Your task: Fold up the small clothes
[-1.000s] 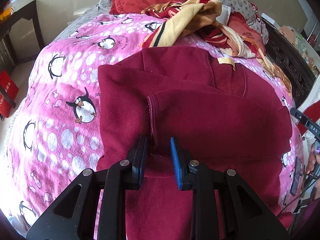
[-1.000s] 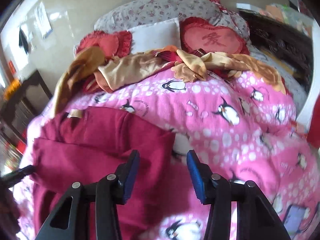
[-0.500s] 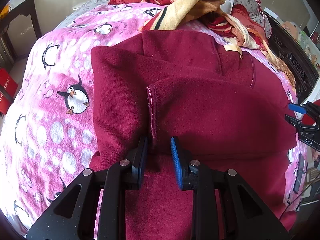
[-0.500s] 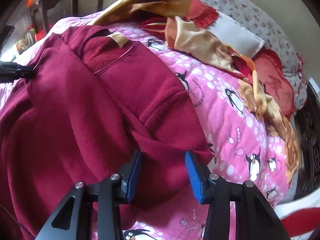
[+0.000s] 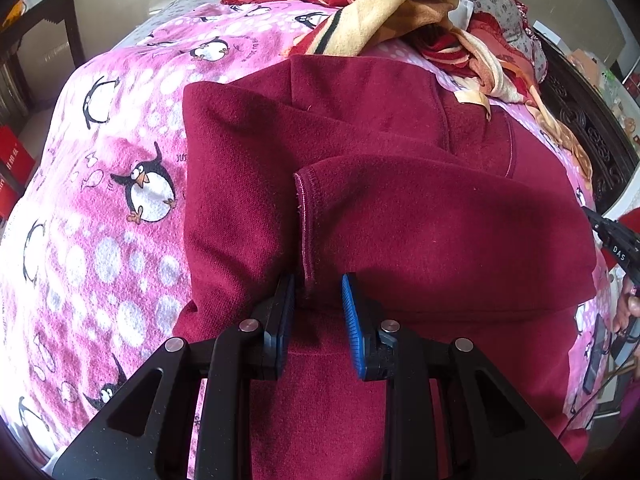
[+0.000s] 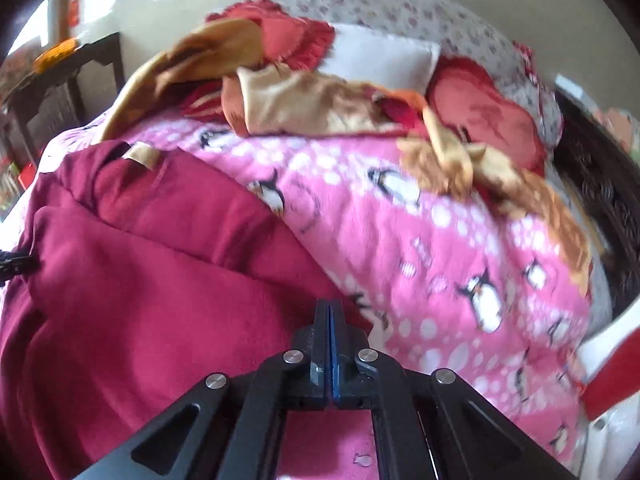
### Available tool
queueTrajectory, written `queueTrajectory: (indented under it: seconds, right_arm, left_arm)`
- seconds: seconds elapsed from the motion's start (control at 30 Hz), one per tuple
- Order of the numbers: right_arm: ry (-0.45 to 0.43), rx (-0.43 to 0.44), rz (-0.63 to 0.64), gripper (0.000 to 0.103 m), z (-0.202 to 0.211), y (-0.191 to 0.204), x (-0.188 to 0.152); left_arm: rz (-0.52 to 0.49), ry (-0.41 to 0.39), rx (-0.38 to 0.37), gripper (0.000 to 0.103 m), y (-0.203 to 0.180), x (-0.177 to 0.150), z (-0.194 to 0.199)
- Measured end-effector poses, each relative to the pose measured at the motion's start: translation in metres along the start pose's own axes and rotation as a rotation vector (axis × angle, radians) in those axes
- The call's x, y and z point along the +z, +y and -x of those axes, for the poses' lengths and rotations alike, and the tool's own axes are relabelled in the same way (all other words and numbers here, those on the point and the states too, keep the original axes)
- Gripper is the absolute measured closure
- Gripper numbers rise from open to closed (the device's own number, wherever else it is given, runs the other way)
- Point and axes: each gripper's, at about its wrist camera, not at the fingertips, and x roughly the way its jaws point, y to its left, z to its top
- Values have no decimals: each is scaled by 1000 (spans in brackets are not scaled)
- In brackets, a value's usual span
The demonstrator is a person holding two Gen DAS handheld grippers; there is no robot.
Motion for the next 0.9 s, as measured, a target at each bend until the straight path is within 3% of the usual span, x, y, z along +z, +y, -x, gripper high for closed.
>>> queueTrajectory:
  seconds: [0.13, 0.23, 0.33, 0.4, 0.5, 0.57, 0.7, 0.9]
  right_arm:
    - [-29, 42, -72, 101, 29, 1, -7]
    - [-42, 86, -37, 86, 57, 20, -22]
    - [29, 103, -28, 83, 48, 36, -43]
    - [107, 44, -49, 83, 25, 37, -55]
    - [102, 77, -153, 82, 29, 27, -60]
    - [71, 128, -199, 78, 57, 20, -60]
    - [-2, 214, -197, 59, 128, 7, -67]
    - [-26, 325, -175, 51, 215, 4, -107]
  left_arm:
    - [7, 0, -16, 80, 5, -4, 12]
    - [-7, -16, -6, 80, 4, -10, 21]
    - [-21, -19, 11, 80, 1, -19, 26]
    - [-16, -12, 11, 79, 2, -25, 31]
    - [-29, -22, 25, 80, 3, -37, 44]
    - [-43, -32, 45, 79, 3, -45, 54]
    - [-59, -36, 47, 79, 4, -66, 70]
    - [-65, -6, 13, 79, 9, -109, 95]
